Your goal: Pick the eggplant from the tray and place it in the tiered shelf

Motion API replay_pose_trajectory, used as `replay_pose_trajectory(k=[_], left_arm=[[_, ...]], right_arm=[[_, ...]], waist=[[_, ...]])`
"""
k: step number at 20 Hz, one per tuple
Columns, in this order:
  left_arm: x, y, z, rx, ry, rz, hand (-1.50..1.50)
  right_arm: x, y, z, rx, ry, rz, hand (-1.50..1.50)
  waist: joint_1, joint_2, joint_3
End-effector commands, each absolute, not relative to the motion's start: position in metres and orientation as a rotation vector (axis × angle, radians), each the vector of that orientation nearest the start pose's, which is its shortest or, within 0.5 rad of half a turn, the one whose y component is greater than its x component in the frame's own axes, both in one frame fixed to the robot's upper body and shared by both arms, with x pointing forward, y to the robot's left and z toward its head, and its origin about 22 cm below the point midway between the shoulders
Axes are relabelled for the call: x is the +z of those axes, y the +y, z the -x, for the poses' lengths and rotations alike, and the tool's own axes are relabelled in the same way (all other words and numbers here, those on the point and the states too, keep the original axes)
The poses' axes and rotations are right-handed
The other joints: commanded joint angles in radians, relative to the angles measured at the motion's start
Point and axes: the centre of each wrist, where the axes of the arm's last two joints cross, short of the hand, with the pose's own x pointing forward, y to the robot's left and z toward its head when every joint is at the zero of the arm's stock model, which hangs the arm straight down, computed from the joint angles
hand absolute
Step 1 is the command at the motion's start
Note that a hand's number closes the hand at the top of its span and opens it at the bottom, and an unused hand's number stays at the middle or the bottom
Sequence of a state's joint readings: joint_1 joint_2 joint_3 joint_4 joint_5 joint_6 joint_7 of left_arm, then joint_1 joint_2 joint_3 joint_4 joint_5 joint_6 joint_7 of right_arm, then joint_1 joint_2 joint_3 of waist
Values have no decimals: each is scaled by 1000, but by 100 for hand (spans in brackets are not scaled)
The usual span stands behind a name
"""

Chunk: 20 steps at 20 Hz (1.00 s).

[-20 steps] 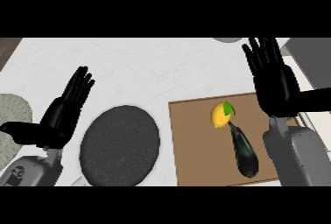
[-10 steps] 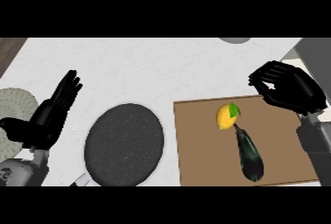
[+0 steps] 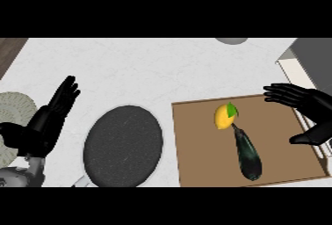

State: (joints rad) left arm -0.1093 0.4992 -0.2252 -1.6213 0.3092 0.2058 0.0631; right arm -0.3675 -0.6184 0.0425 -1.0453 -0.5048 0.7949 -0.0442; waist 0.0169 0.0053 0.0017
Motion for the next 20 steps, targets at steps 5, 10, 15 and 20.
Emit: replay_pose_trajectory(k=[5,10,15,20], left_arm=[[76,281,-264,-188,-1578,-132,0],[59,273,-249,-171,-1568,-93,0],[45,283,-267,-177,-1564,-137,0],[46,281,-258,-185,-1567,-123,0]], right_arm=[[119,-411,-335,864,-1359,-370,-150],[144,-403,-339,1039,-1304,-321,-150],[130,-356,-345,1118,-1226,-330,-150],[109,-329,-342,1205,-1222,-240,-150]], waist=[[-11,-6,-1],[-6,-8,-2],[-21,-6,-3],[-13,-4,-1]])
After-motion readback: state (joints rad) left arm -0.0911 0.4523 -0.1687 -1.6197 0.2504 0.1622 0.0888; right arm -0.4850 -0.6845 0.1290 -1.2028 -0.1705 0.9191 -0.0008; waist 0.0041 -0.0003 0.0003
